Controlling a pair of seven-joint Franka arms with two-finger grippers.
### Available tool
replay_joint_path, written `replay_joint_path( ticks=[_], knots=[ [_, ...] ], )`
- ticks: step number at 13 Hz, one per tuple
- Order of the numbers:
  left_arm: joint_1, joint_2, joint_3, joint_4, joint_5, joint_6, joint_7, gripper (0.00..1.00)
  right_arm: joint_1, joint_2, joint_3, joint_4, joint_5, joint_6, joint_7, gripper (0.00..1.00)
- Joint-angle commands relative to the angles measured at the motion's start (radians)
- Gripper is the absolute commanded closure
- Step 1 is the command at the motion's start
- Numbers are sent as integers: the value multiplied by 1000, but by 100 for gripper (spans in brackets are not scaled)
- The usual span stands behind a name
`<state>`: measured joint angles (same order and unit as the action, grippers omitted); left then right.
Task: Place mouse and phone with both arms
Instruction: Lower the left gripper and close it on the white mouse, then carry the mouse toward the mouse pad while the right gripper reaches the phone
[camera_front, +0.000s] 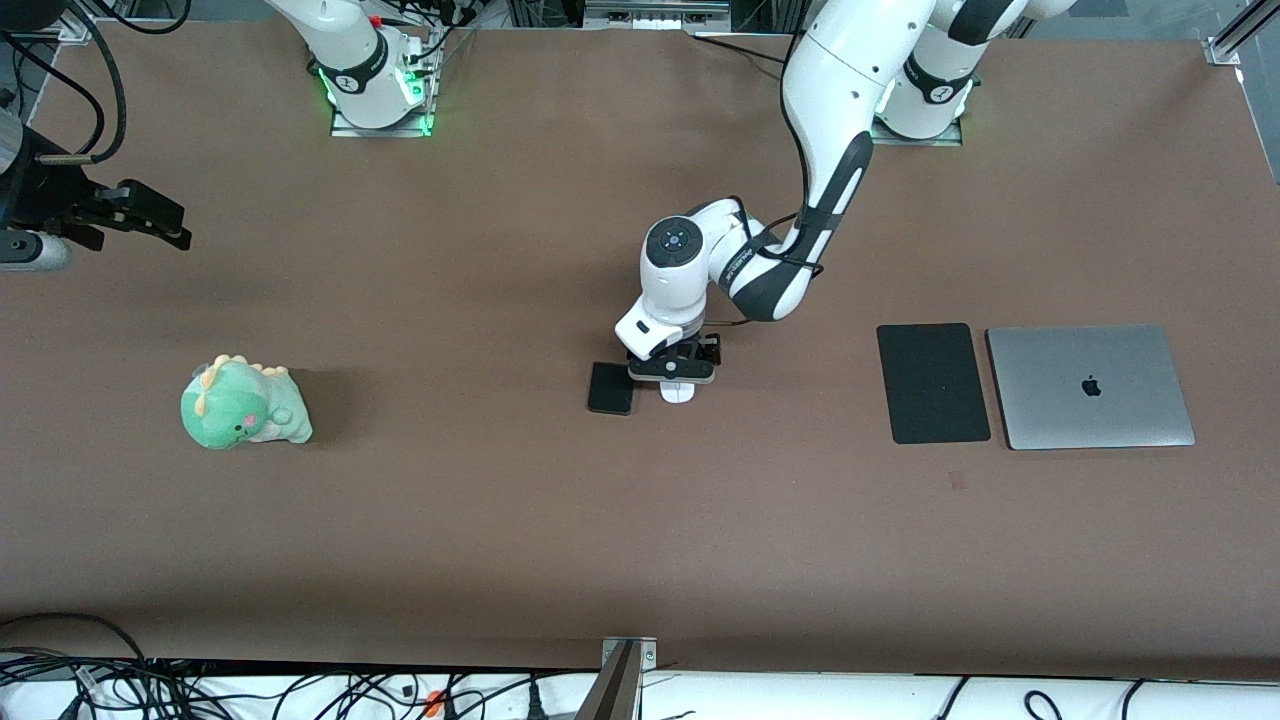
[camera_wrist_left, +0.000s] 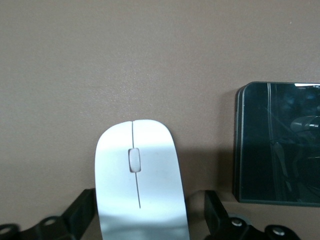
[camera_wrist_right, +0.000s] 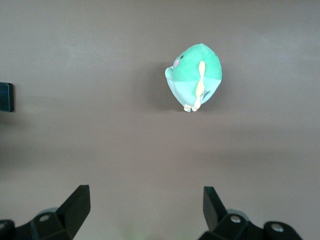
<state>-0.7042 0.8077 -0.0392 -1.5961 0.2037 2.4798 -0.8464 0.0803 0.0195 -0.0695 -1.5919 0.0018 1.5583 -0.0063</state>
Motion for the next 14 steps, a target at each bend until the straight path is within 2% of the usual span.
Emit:
replay_joint_path(
  ticks=[1,5,8,11,12,14],
  knots=[
    [-17,-7,13,13,34,-12,-37,100,-5,10,3,26,12,-9,-12,0],
    [0,-66,12,12,33,-41,-39,100,-4,17,3,26,15,8,-11,0],
    [44,-178,13,28,34,-276,-25,100,-4,39,5,24,15,6,-11,0],
    [156,-290,9,30,17,-514,203,100,9,104,8,20,10,-6,-12,0],
    [199,-315,7,28,17,-585,263,100,16,140,8,18,9,-15,-14,0],
    [308,-338,12,28,17,-724,363,100,50,149,8,20,12,-53,-14,0]
  ],
)
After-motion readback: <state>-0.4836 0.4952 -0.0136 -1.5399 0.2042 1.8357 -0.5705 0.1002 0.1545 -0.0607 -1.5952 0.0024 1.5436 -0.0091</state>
